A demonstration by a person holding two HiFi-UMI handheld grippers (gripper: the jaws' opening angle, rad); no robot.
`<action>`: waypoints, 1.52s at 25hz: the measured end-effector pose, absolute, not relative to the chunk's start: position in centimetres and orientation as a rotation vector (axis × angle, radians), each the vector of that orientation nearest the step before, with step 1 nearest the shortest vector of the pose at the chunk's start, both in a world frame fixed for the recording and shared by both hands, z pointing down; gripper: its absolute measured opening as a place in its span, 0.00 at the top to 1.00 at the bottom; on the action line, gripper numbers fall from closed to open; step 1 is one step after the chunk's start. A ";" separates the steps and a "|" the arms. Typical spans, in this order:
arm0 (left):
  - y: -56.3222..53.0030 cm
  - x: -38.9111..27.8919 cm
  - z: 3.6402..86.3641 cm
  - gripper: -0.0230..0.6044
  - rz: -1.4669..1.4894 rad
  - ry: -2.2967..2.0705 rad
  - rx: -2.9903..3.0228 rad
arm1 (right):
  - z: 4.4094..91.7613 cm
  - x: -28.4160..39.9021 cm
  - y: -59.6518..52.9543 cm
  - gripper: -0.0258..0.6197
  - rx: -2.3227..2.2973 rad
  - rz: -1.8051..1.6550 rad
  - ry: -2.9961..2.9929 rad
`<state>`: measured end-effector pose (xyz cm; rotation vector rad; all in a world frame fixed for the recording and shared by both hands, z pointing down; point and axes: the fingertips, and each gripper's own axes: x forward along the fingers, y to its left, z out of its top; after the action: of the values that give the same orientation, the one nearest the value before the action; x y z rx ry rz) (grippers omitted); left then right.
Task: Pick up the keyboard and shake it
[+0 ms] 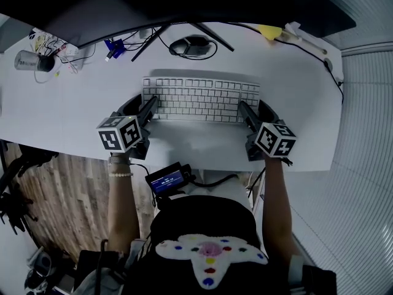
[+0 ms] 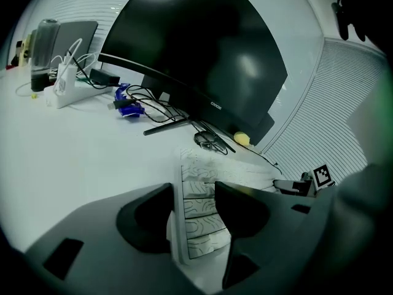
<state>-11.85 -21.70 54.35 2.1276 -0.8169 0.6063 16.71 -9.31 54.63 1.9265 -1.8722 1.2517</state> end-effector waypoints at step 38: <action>-16.7 -6.3 33.5 0.94 0.443 -1.112 2.725 | 35.7 13.8 -8.7 0.88 2.030 0.564 -2.152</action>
<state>-6.32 -16.74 33.46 2.7254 -1.1120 0.4432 13.80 -8.69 35.71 2.0303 -2.1522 0.5640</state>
